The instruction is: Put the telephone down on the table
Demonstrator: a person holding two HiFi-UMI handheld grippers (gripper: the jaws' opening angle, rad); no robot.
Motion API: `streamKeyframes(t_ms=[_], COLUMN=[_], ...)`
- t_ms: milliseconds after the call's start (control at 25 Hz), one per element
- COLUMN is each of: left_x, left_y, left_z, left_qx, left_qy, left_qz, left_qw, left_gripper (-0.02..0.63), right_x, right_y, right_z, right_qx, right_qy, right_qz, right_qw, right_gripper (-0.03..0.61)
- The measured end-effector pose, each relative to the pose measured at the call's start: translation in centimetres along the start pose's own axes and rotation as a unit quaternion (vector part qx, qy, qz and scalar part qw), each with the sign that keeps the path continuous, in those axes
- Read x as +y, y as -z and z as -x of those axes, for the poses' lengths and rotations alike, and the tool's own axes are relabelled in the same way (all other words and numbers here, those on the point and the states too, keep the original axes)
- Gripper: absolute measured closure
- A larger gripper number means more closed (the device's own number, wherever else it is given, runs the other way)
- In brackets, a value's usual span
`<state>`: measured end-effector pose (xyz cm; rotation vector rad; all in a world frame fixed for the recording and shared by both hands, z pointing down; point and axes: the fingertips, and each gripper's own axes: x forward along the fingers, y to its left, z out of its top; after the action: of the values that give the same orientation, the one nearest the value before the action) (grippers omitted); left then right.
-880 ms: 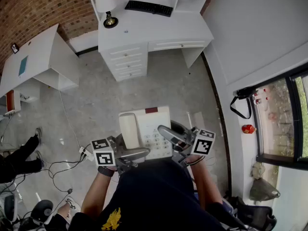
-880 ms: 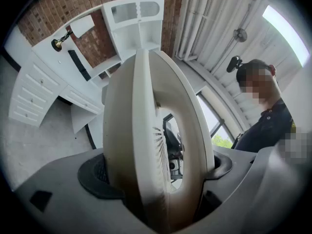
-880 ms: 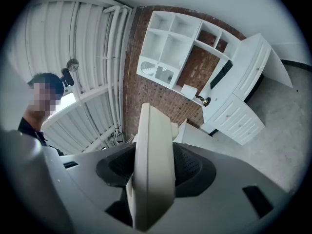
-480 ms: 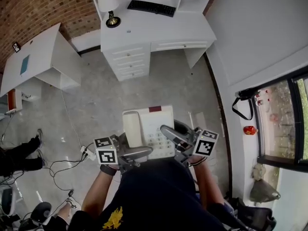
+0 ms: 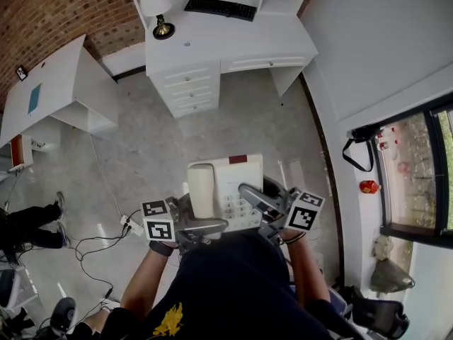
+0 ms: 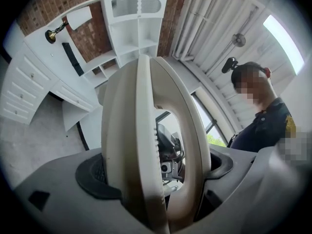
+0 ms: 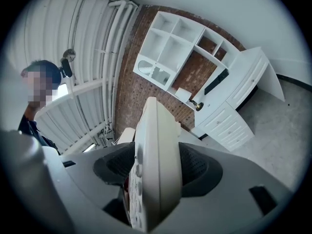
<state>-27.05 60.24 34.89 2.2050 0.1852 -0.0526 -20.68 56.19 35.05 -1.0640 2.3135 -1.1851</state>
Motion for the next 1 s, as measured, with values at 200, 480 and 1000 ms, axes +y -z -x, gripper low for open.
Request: streamKeyframes(t_ms=[200, 480, 1000], left_x=[0.5, 0.1, 0.3], left_y=[0.1, 0.2, 1.7], left_z=[0.2, 1.9, 6.2], left_qx=[0.009, 0.006, 0.032], left_qy=[-0.003, -0.01, 0.002], left_qz=[-0.001, -0.005, 0.022], left_qw=[1.0, 0.9999, 0.9993], left_gripper=[0.14, 0.143, 0.143], right_x=[0.5, 1.9, 2.8], right_y=[-0.2, 0.7, 4.8], right_z=[0.4, -0.5, -2.5], right_qx=[-0.012, -0.018, -0.042], right_qy=[-0.015, -0.018, 0.024], right_qz=[-0.025, -0.028, -0.049], right_qw=[1.0, 0.999, 0.998], right_gripper=[0.36, 0.37, 0.367])
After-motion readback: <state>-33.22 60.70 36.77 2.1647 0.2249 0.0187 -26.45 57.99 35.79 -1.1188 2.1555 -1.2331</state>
